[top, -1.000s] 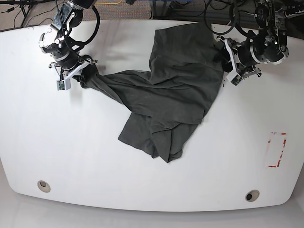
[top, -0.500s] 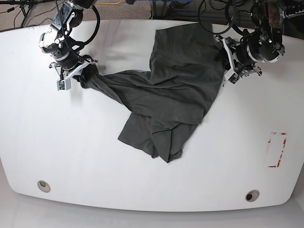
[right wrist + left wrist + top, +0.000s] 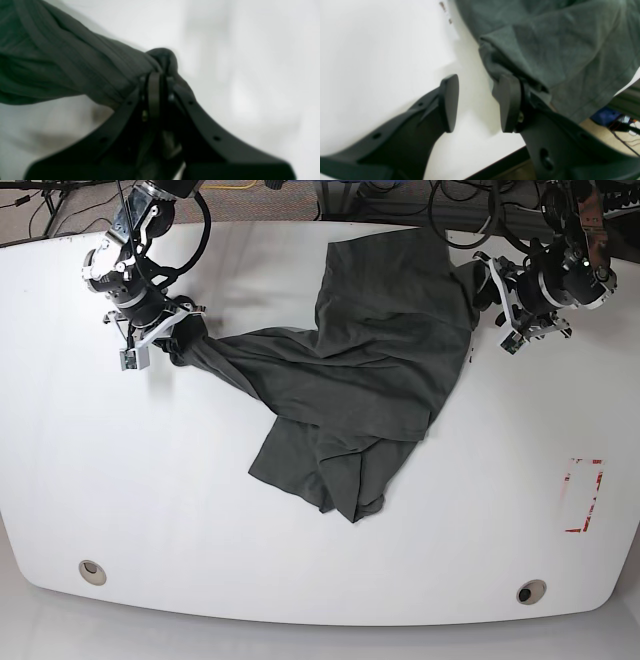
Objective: Fold the T-shirt properly
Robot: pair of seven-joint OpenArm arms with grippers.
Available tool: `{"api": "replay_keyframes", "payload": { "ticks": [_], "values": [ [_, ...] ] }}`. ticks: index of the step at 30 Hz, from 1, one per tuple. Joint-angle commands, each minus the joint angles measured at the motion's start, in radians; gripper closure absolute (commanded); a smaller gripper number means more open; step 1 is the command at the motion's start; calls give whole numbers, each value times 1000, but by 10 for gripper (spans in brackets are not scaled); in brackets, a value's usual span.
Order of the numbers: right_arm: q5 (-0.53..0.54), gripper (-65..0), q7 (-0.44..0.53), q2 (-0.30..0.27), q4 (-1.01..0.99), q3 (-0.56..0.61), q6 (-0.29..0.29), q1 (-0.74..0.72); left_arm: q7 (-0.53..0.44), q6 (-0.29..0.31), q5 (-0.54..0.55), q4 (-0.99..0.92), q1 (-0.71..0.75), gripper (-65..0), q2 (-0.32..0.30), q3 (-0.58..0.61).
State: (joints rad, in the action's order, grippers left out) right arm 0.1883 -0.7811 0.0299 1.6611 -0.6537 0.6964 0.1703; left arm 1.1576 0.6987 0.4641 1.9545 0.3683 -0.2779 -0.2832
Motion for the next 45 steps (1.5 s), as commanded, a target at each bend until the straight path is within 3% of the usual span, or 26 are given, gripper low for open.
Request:
{"api": "replay_keyframes", "payload": {
  "ticks": [1, 7, 13, 16, 29, 45],
  "values": [
    [18, 0, 21, -8, 18, -1, 2, -5, -17, -1, 5, 1, -5, -256, -14, -3],
    [18, 0, 21, -8, 20, -1, 2, -7, -17, -1, 5, 1, -5, -265, -13, 35],
    [18, 0, 21, -8, 20, -1, 2, -8, -17, -1, 8, 1, -1, -411, -13, 43],
    [18, 0, 21, -9, 20, -1, 2, -8, -17, -1, 8, 1, 2, -447, -13, 49],
    [18, 0, 21, -9, 20, -1, 2, -12, -15, -1, 8, -19, 10, -449, -14, 75],
    [18, 0, 22, -9, 20, -2, 2, -13, -20, -1, 6, -229, -12, -440, -16, 111]
  ]
}}
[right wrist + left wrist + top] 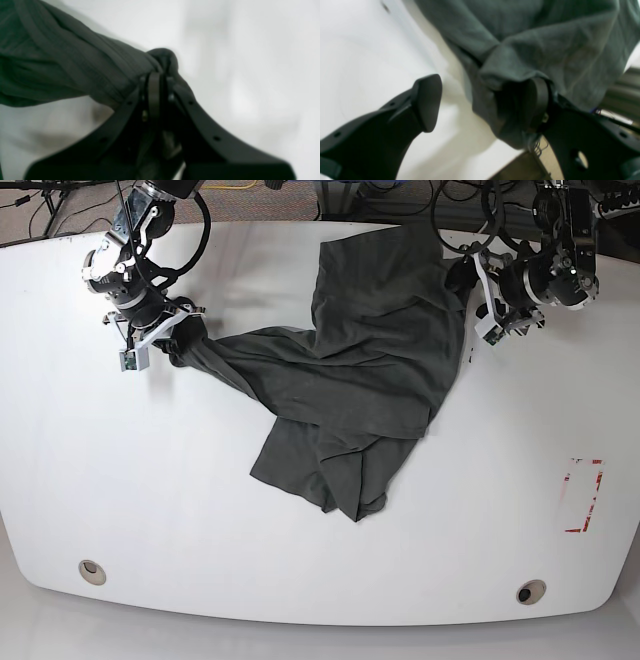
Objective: Fold the T-shirt properly
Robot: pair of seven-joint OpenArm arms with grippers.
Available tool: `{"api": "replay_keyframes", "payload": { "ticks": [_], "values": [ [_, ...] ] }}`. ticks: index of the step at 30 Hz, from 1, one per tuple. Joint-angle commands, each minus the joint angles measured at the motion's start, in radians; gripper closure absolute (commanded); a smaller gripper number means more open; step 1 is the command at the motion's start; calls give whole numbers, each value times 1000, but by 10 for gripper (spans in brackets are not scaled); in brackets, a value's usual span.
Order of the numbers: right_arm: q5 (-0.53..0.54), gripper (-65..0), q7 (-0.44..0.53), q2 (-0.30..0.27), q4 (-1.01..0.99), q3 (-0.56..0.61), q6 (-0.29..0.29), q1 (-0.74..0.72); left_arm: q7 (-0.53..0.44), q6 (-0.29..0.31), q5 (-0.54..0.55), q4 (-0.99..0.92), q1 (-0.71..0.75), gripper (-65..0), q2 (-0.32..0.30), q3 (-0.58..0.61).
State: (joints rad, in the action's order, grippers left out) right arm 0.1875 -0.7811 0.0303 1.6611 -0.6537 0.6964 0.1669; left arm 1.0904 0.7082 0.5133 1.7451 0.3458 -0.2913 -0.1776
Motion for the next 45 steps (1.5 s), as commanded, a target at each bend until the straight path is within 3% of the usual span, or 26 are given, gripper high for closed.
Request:
{"api": "replay_keyframes", "payload": {
  "ticks": [1, 4, 11, 14, 32, 38, 45],
  "values": [
    [19, 0, 22, -10, 20, -4, 2, -10, 47, -10, -43, -21, 11, -428, -4, 5],
    [19, 0, 22, -10, 20, -2, 2, -10, 47, -10, -43, -21, 11, -358, -4, 5],
    [19, 0, 22, -10, 20, -1, 2, -10, 47, -10, -48, -20, 6, -97, -4, 5],
    [19, 0, 22, -10, 20, -1, 2, -11, 46, -10, -48, -18, 5, -40, -7, 2],
    [20, 0, 18, -7, 109, 1, 2, -69, 52, -10, -49, 204, -86, -32, -16, -147],
    [11, 0, 10, -11, 116, 2, 2, -155, 70, -10, -49, 233, -204, -33, -53, -150],
    [17, -2, -57, -82, 113, 10, 2, -287, 152, -10, -51, 229, -436, -33, -58, -153]
  ]
}}
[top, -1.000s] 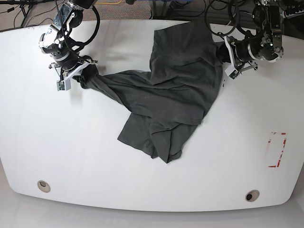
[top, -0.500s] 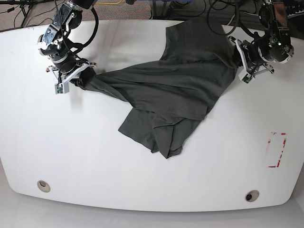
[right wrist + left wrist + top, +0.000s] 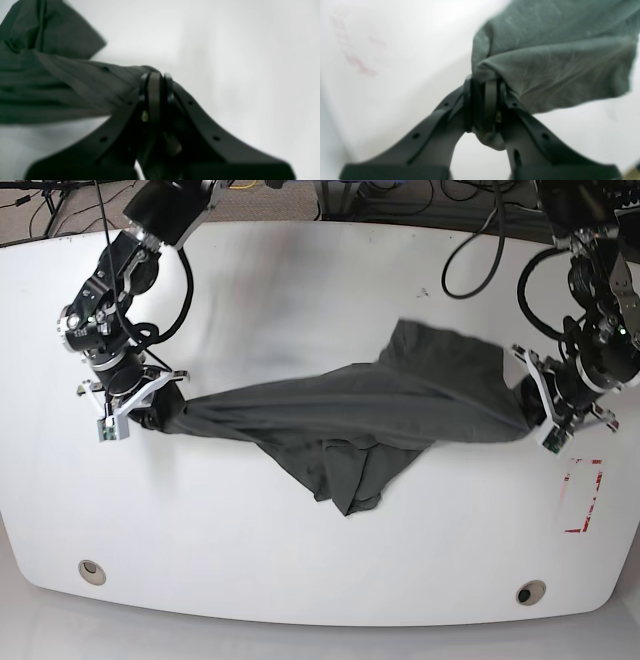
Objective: Fold the T-shirt properly
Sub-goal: 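Lift the shirt with both grippers and swing it toward the robot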
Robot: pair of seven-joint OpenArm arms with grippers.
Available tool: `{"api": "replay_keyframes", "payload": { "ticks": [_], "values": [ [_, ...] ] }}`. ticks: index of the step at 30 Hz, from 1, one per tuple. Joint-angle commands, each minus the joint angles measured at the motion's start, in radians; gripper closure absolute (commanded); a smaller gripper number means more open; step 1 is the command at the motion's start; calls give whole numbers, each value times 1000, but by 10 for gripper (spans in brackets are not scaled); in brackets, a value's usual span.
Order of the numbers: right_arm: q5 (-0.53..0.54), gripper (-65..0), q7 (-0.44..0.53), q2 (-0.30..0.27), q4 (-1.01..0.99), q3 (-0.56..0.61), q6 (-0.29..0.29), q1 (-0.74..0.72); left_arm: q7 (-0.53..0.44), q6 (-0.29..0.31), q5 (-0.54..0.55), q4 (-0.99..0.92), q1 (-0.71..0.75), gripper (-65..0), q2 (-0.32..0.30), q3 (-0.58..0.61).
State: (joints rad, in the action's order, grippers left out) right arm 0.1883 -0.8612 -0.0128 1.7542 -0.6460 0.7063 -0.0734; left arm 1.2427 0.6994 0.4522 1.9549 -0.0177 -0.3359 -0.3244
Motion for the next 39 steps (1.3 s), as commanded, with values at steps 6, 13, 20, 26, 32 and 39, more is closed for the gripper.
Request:
{"api": "replay_keyframes", "payload": {
  "ticks": [6, 13, 20, 26, 32, 39],
  "values": [
    [17, -2, -16, -95, 20, 65, -8, -164, 68, -1, 12, 16, -275, -35, -13, -3],
    [12, -2, -30, -148, 20, 128, -8, -308, 104, -1, 12, 14, -491, -36, -7, -2],
    [10, -2, -30, -209, -40, 203, -8, -490, 110, -1, 12, -1, -709, -38, 22, 52],
    [10, -2, -30, -252, -118, 269, -8, -661, 111, -14, 12, -36, -873, -38, 28, 86],
    [12, -2, -30, -292, -204, 323, -8, -842, 111, -28, 13, -151, -1059, -38, 37, 89],
    [12, -2, -30, -327, -236, 326, -8, -940, 111, -37, 13, -283, -1189, -38, 45, 84]
  ]
}}
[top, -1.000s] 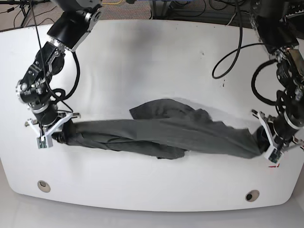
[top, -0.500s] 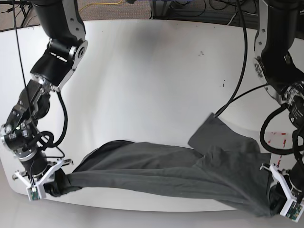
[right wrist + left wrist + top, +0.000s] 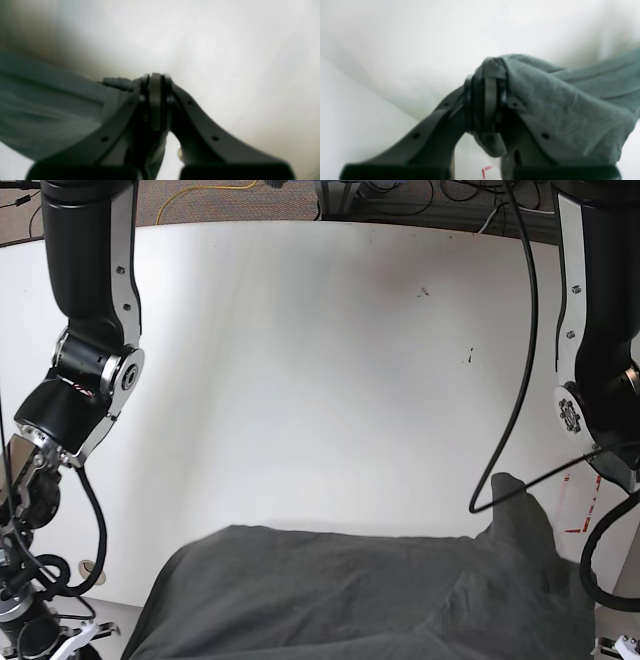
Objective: Fold the T-shirt properly
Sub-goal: 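Lift the shirt with both grippers and swing it toward the robot, then lay the shirt flat on the table and open both grippers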
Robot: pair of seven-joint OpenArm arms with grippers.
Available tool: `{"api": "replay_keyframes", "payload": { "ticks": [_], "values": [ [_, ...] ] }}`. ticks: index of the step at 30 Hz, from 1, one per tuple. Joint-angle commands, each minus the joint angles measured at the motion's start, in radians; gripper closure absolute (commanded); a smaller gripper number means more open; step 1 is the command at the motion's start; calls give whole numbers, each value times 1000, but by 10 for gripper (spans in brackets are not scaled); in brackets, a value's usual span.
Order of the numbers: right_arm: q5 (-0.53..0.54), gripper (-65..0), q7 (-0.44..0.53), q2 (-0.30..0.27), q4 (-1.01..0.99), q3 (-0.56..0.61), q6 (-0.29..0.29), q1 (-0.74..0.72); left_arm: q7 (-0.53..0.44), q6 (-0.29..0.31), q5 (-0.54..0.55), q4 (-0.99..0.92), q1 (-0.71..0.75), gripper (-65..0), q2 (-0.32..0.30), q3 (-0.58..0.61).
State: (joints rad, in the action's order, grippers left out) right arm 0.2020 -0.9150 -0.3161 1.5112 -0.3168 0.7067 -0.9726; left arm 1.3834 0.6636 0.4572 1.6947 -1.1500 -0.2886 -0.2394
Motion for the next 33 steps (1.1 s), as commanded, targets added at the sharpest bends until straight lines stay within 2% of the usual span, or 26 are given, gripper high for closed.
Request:
{"api": "replay_keyframes", "payload": {
  "ticks": [1, 7, 15, 20, 22, 33],
  "values": [
    [-2, -2, 20, -24, 7, -3, -9, -44, -29, -2, 10, -35, -64, -38, -2, -1],
    [6, -2, -37, -44, 15, -12, -9, -3, -11, 2, 13, -48, -40, -38, -4, -1],
    [7, -2, -46, -35, 188, -107, -9, 283, 13, 5, 15, 5, 161, -38, -2, -11],
    [7, -2, -46, 19, 283, -167, -9, 488, 13, 6, 15, 86, 362, -38, -4, -50],
    [7, -2, -46, 41, 312, -192, -9, 564, 13, 25, 15, 112, 448, -38, -8, -61],
    [7, -2, -43, 162, 409, -279, -9, 915, 13, 35, 13, 193, 916, -38, -82, -90]
  ]
}}
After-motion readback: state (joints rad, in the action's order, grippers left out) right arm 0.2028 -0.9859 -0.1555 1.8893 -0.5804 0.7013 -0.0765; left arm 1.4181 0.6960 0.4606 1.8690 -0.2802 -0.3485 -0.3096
